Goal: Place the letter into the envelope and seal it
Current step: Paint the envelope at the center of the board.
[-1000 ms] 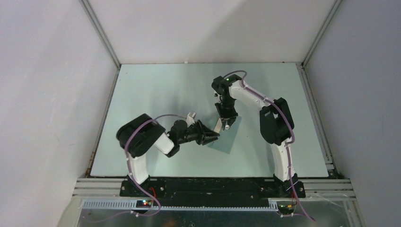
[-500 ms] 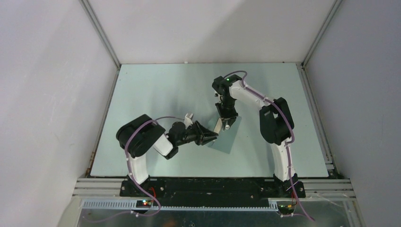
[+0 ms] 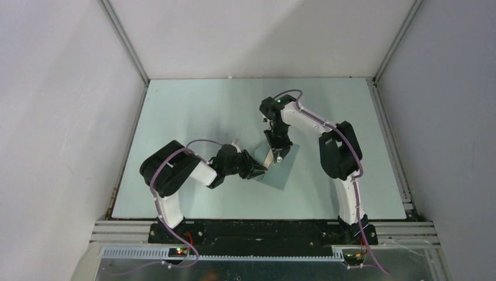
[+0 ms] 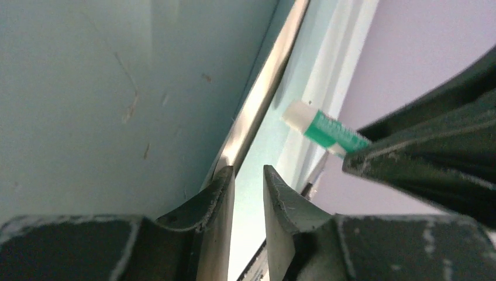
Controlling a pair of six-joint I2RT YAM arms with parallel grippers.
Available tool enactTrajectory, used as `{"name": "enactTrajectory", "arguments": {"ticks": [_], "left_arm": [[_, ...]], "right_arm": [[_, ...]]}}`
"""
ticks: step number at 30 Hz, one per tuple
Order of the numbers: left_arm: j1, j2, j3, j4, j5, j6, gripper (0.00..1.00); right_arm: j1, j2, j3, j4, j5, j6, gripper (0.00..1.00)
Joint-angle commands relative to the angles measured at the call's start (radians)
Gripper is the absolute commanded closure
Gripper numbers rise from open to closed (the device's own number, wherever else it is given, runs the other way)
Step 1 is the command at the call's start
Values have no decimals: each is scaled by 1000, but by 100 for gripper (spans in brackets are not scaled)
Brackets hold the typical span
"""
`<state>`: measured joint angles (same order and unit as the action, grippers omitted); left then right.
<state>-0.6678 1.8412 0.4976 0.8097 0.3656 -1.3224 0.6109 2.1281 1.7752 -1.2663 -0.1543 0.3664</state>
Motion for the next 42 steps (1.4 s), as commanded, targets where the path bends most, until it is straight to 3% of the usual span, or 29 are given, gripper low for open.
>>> {"name": "enactTrajectory", "arguments": {"ticks": [1,14,27,42], "left_arm": [[7,-43,84,-310,-84,125,70],[8,-39,112,-401,-88,157,74],[13,-33,97,-380,-69,158,75],[13,-32,93,-372,-71,155,75]], "right_arm": [[21,9,-3,7,-17,1,100],[6,72,38,-41,52,4,100],[-39,169,258,-127,123,-23,100],[40,64,72,-85,55,-38,100]]}}
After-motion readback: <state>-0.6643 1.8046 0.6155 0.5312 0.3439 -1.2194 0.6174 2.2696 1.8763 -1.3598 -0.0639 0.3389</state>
